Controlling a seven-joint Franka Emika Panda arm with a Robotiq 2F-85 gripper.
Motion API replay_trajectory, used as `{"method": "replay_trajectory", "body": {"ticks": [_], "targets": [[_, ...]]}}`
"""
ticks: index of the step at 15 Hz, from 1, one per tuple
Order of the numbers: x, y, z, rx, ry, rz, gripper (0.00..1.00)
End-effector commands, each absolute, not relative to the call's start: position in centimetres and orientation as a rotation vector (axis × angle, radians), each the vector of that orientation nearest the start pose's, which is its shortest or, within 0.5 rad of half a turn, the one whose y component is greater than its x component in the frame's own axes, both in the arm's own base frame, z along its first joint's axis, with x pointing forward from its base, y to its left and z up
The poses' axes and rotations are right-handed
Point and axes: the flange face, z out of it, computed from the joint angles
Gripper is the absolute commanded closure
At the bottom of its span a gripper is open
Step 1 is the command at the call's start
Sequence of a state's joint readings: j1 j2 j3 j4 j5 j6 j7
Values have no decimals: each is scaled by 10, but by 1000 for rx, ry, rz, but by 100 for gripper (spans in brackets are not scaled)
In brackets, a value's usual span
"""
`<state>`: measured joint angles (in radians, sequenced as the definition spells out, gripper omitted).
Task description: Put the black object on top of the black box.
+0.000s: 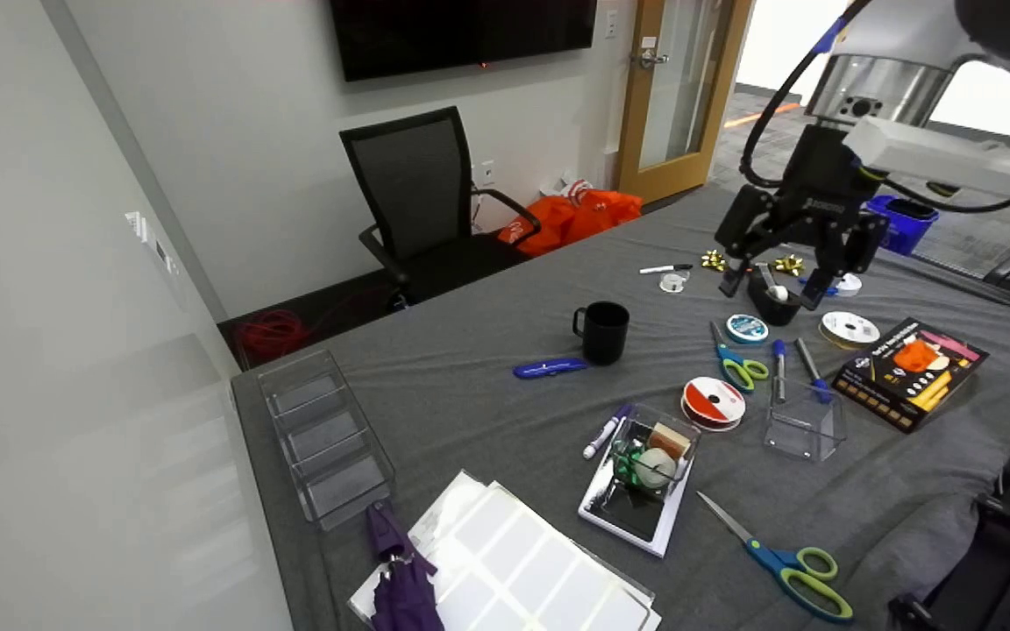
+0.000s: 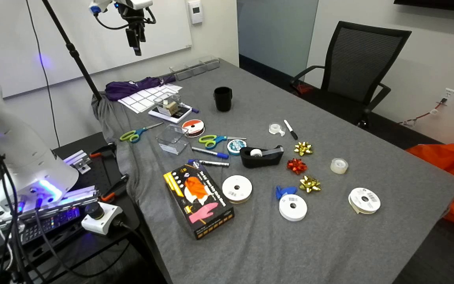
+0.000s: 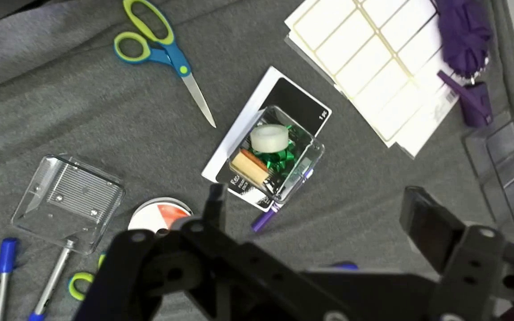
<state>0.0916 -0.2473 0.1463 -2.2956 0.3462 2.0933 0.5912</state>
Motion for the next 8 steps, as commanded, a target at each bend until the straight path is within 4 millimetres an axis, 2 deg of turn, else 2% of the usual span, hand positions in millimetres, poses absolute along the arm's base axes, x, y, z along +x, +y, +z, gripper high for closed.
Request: {"method": "replay_trajectory", "body": {"ticks": [1, 8], "targets": [[489, 129, 443, -2757, 893, 30, 0], [542, 119, 433, -2712, 1148, -101, 0]]}}
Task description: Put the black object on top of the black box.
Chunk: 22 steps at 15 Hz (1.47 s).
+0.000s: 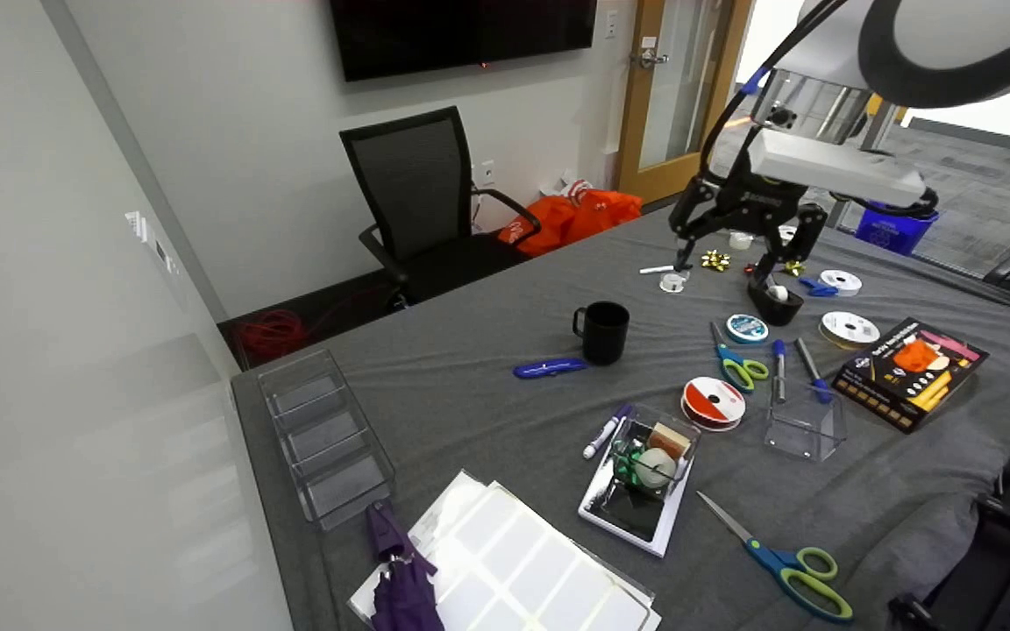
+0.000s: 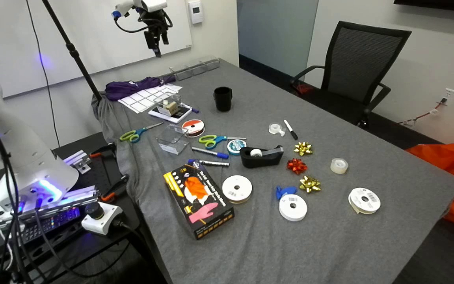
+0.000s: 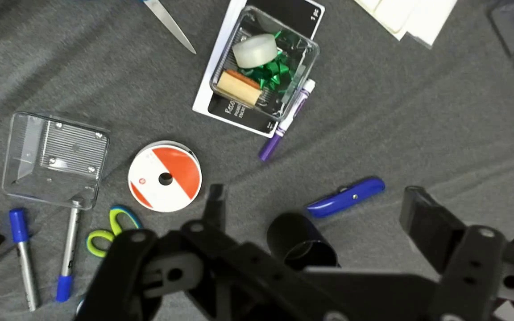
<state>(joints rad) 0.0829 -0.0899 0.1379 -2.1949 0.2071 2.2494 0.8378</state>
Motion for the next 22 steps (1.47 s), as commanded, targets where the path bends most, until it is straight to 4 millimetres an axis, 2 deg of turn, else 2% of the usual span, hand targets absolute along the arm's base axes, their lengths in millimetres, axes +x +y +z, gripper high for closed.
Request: {"method": "replay_trajectory", "body": {"ticks": [1, 4, 6, 7, 8, 11, 14, 16, 17, 18, 22], "targets": [[550, 117, 432, -2704, 1185, -110, 0], [568, 107, 436, -2703, 1248, -156, 0], [578, 96, 447, -2760, 1229, -185, 0], [579, 91, 454, -2799, 1207, -191, 0], [570, 99, 444, -2748, 1222, -193, 0], [575, 92, 455, -2768, 1223, -209, 0], [575, 92, 455, -2770, 1223, -207, 0], [576, 80, 452, -2785, 1171, -214, 0], [579, 59, 448, -2803, 1141, -203, 0], [580, 47, 446, -2810, 1123, -202, 0], [591, -38, 431, -2888, 1029, -131, 0]]}}
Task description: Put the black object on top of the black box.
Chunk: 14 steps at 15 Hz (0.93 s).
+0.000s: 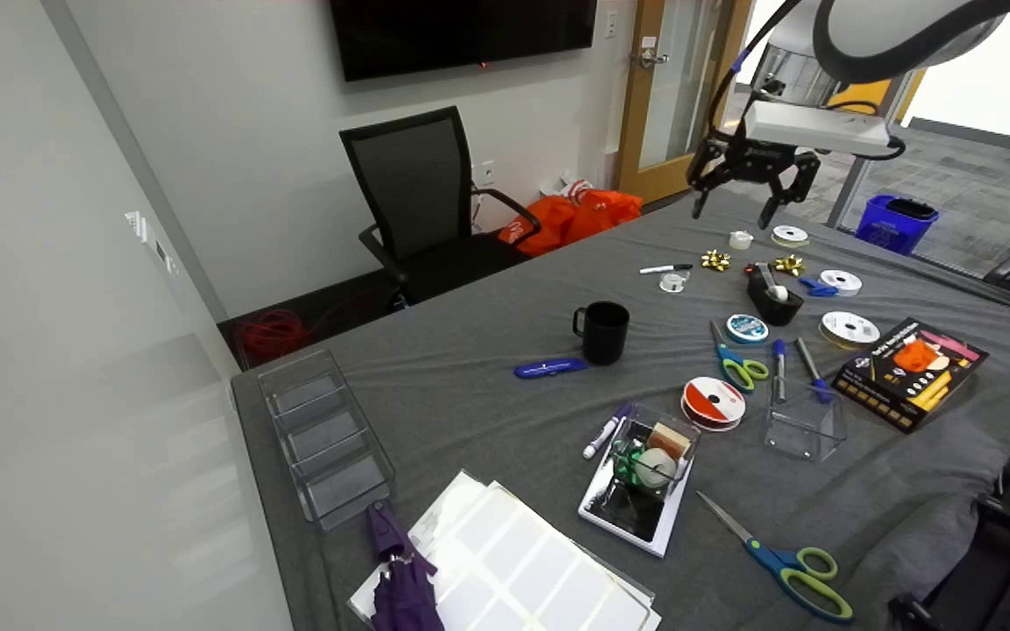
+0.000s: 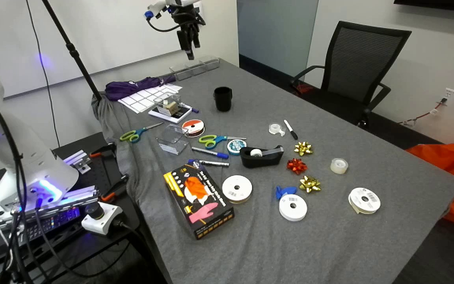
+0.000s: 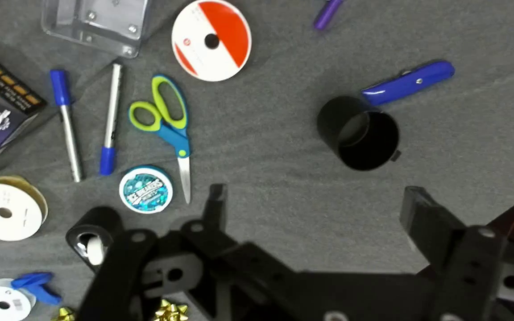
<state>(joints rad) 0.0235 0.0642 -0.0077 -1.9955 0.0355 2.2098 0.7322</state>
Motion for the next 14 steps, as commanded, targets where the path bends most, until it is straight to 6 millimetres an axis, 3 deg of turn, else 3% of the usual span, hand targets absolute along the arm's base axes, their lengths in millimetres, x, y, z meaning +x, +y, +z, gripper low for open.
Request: {"method": "replay_trajectory", "body": {"ticks": [1, 4, 7, 11, 12, 14], "targets": [[592, -61, 425, -2908, 1000, -118, 0], [595, -111, 412, -2980, 884, -114, 0], [607, -140, 400, -3042, 705, -145, 0], [632, -158, 381, -3134, 432, -330, 0], [617, -149, 391, -3097, 554, -269, 0], [626, -153, 381, -3117, 486, -307, 0]]}}
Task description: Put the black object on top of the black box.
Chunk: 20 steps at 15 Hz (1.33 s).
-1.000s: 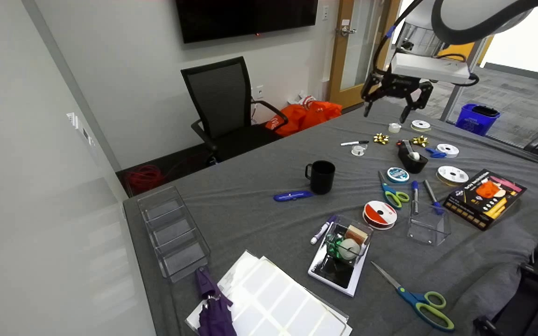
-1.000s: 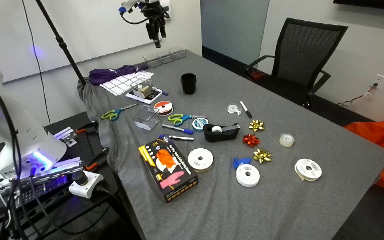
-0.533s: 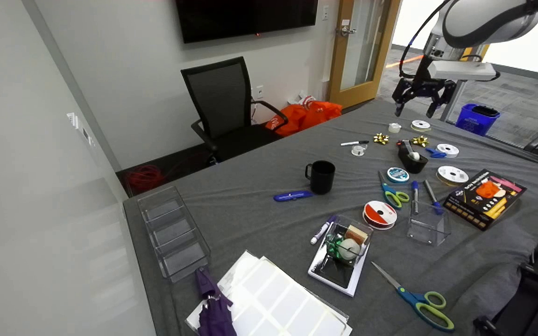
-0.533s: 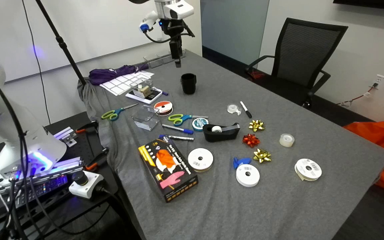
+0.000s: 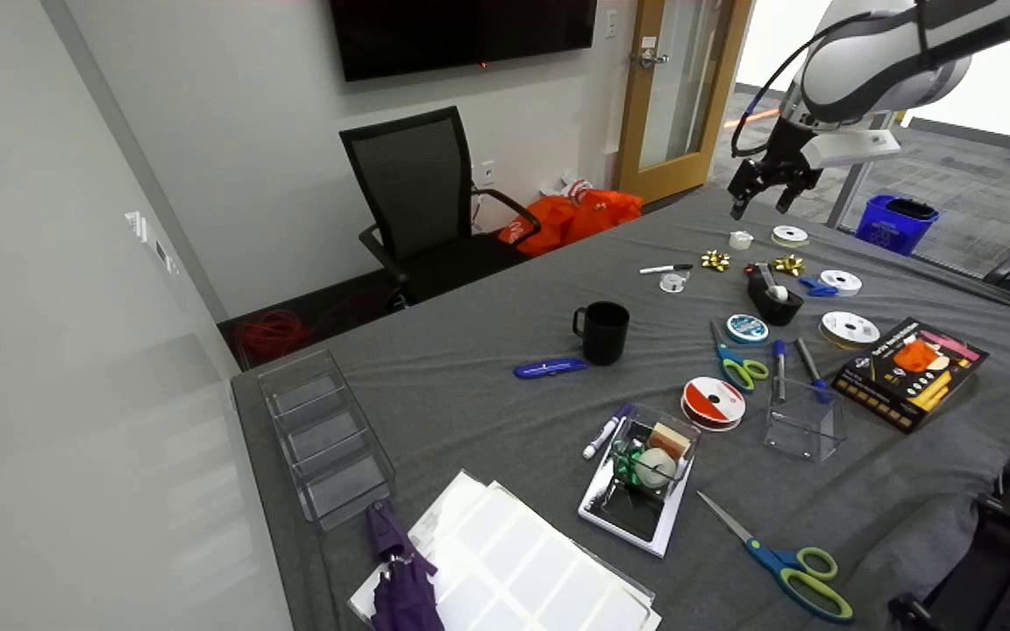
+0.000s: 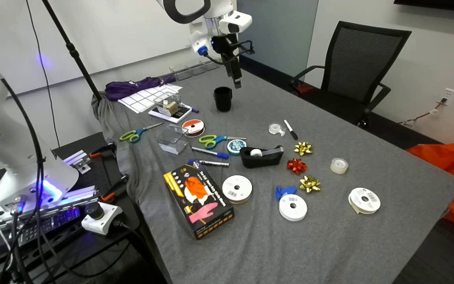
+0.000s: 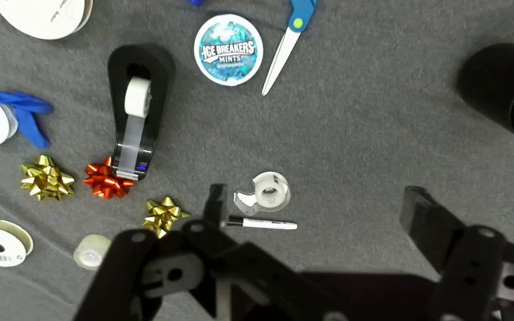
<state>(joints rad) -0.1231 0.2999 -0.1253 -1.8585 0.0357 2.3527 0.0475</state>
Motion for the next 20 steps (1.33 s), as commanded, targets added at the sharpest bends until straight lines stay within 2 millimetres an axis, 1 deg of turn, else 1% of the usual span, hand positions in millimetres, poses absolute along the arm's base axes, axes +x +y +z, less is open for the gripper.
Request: {"method": "replay_trajectory", "body": {"ticks": [1, 5, 6, 8, 12, 15, 18, 20], "targets": [[628, -154, 378, -3120, 477, -309, 0], [630, -154, 381, -3122, 470, -321, 0], [630, -155, 378, -3126, 475, -314, 0], [625, -168, 364, -3102, 512, -261, 0], [611, -203, 326, -3011, 680, -137, 0], [604, -229, 301, -2973, 806, -98, 0], [599, -247, 275, -2956, 900, -59, 0], [599, -251, 259, -2955, 916, -40, 0]]}}
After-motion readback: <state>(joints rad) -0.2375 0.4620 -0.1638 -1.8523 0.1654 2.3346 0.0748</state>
